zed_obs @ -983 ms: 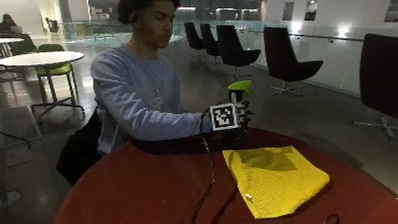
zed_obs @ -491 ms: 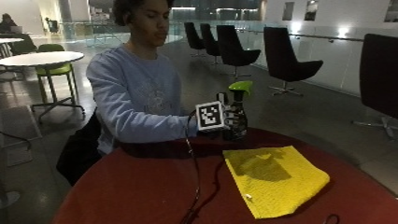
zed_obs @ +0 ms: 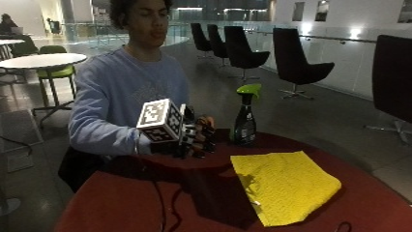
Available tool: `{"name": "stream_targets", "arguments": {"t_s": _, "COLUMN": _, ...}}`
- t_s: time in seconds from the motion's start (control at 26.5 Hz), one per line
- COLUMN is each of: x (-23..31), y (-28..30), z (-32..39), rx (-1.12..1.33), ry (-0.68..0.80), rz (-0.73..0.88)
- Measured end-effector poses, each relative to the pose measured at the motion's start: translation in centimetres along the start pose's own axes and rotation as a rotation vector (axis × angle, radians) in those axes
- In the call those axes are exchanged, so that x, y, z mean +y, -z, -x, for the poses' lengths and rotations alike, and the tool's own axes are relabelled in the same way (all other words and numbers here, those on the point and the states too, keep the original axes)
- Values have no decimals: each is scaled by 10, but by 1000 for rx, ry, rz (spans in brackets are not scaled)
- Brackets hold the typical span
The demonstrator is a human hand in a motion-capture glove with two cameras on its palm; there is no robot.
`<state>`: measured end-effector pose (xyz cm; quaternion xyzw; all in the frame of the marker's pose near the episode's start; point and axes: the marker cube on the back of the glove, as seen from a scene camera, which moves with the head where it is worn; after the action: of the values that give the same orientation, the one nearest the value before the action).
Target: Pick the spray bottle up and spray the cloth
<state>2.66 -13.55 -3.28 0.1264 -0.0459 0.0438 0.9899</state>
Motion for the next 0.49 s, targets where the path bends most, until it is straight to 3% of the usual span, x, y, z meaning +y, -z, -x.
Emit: {"name": "stream_targets", "arguments": {"t_s": 0.49, "x": 57, "y": 46, "z": -73, "rx": 175, "ry": -99, "rz": -56}}
